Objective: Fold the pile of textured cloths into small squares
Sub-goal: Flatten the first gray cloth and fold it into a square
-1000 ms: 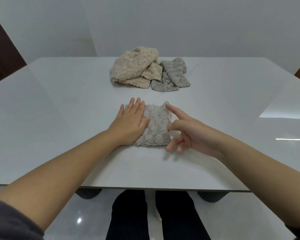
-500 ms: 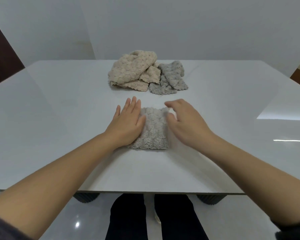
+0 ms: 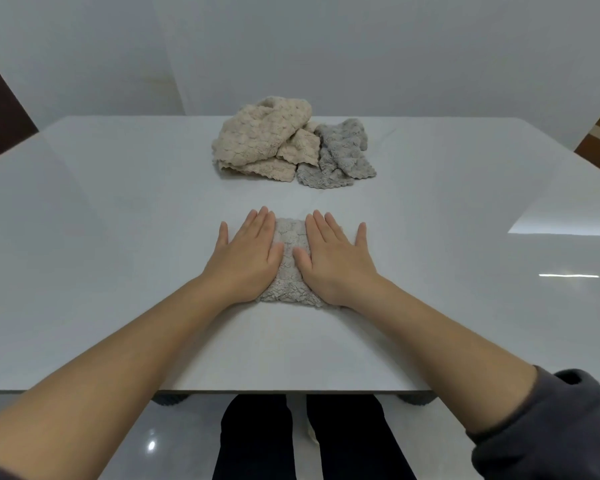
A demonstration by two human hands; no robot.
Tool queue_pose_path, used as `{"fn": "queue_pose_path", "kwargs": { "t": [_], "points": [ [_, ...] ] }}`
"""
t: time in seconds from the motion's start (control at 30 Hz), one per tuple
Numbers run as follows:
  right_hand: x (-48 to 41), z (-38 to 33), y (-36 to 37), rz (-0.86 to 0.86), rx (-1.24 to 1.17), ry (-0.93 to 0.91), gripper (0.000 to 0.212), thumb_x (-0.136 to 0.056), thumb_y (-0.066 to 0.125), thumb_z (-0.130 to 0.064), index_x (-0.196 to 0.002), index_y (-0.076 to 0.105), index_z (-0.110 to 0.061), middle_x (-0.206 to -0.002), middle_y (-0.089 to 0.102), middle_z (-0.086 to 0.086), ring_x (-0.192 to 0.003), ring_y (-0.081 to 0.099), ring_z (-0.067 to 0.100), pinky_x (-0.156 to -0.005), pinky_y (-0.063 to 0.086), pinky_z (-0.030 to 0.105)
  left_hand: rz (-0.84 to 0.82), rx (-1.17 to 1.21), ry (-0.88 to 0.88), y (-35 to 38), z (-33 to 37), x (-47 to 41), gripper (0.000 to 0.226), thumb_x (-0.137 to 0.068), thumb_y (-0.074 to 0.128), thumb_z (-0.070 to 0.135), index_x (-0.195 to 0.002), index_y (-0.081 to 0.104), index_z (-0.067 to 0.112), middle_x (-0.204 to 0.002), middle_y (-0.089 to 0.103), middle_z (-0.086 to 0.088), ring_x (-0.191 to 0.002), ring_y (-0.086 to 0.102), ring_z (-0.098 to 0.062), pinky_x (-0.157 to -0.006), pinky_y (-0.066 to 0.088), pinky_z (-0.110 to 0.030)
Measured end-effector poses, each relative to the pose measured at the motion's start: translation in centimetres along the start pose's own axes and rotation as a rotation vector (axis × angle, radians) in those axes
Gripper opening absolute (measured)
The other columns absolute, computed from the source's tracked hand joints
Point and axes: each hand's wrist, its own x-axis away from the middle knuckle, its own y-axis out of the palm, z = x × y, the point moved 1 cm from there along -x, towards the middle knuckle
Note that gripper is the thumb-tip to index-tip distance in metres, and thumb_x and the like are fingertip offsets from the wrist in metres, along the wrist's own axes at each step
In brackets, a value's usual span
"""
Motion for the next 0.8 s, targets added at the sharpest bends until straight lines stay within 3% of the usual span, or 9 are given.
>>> {"fn": "queue_pose_path", "kwargs": {
  "t": [0.27, 0.37, 0.47, 0.53, 0.6, 0.7, 0.8],
  "points": [
    [0.0, 0.1, -0.1, -0.001, -0.004, -0.008, 0.065, -0.102, 0.013, -0.048, -0.156, -0.002, -0.014, -0.164, -0.004, 0.0, -0.15, -0.007, 0.014, -0.116, -0.011, 0.058, 0.073, -0.021, 0.011, 0.2, 0.1, 0.3, 0.062, -0.102, 0.014, 0.042, -0.155, 0.0, 0.013, -0.163, -0.007, 0.002, -0.148, -0.011, -0.009, -0.119, -0.009, -0.046],
    [0.2, 0.9, -1.2, -0.018, -0.048, -0.038, 0.063, -0.102, 0.015, -0.049, -0.156, 0.001, -0.019, -0.164, 0.008, -0.002, -0.15, 0.005, 0.015, -0.116, -0.01, 0.059, 0.106, 0.043, 0.183, -0.6, -1.1, 1.5, 0.076, -0.093, 0.011, 0.061, -0.155, -0.001, 0.019, -0.162, -0.012, 0.006, -0.146, -0.017, -0.004, -0.12, -0.009, -0.042],
    [-0.2, 2.0, -2.7, 0.025, -0.15, -0.064, 0.059, -0.103, 0.024, -0.042, -0.156, 0.007, -0.022, -0.153, 0.035, 0.002, -0.141, 0.027, 0.022, -0.116, 0.007, 0.056, 0.077, -0.046, 0.455, -1.6, -3.1, 3.4, 0.09, -0.084, 0.024, 0.077, -0.155, -0.002, 0.028, -0.161, -0.012, 0.012, -0.145, -0.016, 0.0, -0.121, -0.007, -0.034],
    [-0.6, 2.3, -3.3, 0.072, -0.139, -0.091, 0.058, -0.102, 0.03, -0.039, -0.155, 0.014, -0.022, -0.143, 0.047, 0.004, -0.132, 0.038, 0.025, -0.109, 0.025, 0.048, 0.113, -0.168, 0.503, -2.2, -4.6, 3.7, 0.095, -0.082, 0.031, 0.08, -0.155, 0.001, 0.028, -0.162, -0.007, 0.011, -0.147, -0.009, -0.002, -0.121, -0.004, -0.033],
    [-0.8, 2.4, -3.8, 0.107, -0.142, -0.095, 0.055, -0.101, 0.034, -0.037, -0.153, 0.021, -0.022, -0.135, 0.053, 0.004, -0.122, 0.047, 0.026, -0.097, 0.038, 0.042, 0.17, -0.232, 0.453, -2.9, -5.8, 3.3, 0.094, -0.08, 0.033, 0.079, -0.155, 0.008, 0.027, -0.162, 0.002, 0.009, -0.148, 0.001, -0.005, -0.121, 0.003, -0.036],
    [-0.1, 2.7, -4.3, 0.134, -0.143, -0.061, 0.05, -0.1, 0.037, -0.036, -0.148, 0.027, -0.025, -0.116, 0.063, 0.002, -0.103, 0.056, 0.026, -0.083, 0.045, 0.038, 0.257, -0.265, 0.275, -3.8, -7.3, 2.5, 0.086, -0.082, 0.039, 0.067, -0.152, 0.021, 0.021, -0.16, 0.02, 0.0, -0.146, 0.02, -0.016, -0.119, 0.014, -0.043],
    [1.9, 2.7, -4.3, 0.084, -0.137, -0.042, 0.047, -0.097, 0.041, -0.036, -0.142, 0.031, -0.028, -0.097, 0.065, -0.003, -0.092, 0.058, 0.024, -0.078, 0.048, 0.038, 0.319, -0.111, -0.01, -4.0, -7.7, 2.2, 0.068, -0.096, 0.047, 0.035, -0.153, 0.018, 0.012, -0.161, 0.015, -0.007, -0.148, 0.016, -0.022, -0.12, 0.012, -0.043]
  ]
}}
